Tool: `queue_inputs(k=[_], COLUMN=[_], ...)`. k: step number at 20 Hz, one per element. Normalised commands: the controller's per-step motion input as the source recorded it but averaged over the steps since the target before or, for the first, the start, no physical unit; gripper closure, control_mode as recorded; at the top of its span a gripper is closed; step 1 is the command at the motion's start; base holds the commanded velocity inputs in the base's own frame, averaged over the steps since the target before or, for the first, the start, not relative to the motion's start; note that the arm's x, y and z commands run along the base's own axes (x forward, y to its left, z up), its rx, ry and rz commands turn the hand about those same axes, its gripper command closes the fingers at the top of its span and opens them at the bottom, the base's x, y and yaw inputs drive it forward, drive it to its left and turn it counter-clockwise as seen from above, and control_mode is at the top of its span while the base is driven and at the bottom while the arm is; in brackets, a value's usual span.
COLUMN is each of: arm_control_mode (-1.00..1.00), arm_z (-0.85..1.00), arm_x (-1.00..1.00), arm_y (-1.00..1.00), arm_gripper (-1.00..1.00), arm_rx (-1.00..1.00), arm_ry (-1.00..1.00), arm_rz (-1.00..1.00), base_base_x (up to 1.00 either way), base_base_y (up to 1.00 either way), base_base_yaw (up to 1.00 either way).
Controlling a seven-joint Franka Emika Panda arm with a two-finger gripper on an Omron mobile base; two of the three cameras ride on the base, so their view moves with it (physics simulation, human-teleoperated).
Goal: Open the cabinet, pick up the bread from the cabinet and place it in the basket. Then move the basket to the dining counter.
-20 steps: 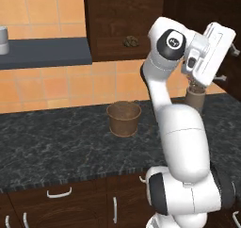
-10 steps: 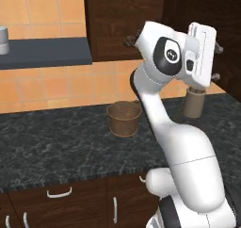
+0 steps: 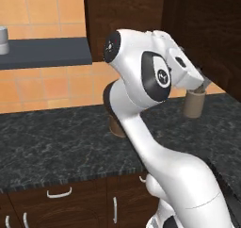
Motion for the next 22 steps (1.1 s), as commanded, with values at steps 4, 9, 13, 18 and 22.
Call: queue_inputs(k=[4,9,13,18,22], arm_control_mode=[-1.0,-1.0,-1.0,-1.0,-1.0], arm_z=[0.15,-0.01,0.22,0.09,-0.32], arm_x=[-0.29,0.17,0.28,0.56,0.86], arm_y=[0.13,-0.02,0.0,0.01,0.03], arm_gripper=[-1.0,-1.0,-1.0,-1.0,-1.0], arm_rx=[-0.22,-0.03,-0.04,-0.19,-0.04], arm_ry=[0.43,0.3,0.16,0.11,-0.06], arm_rz=[0.79,0.7,0.55,0.34,0.32], base_base_x=[0.0,0.0,0.0,0.0,0.0], base_base_y=[0.0,0.0,0.0,0.0,0.0], base_base_yaw=[0.0,0.0,0.0,0.0,0.0])
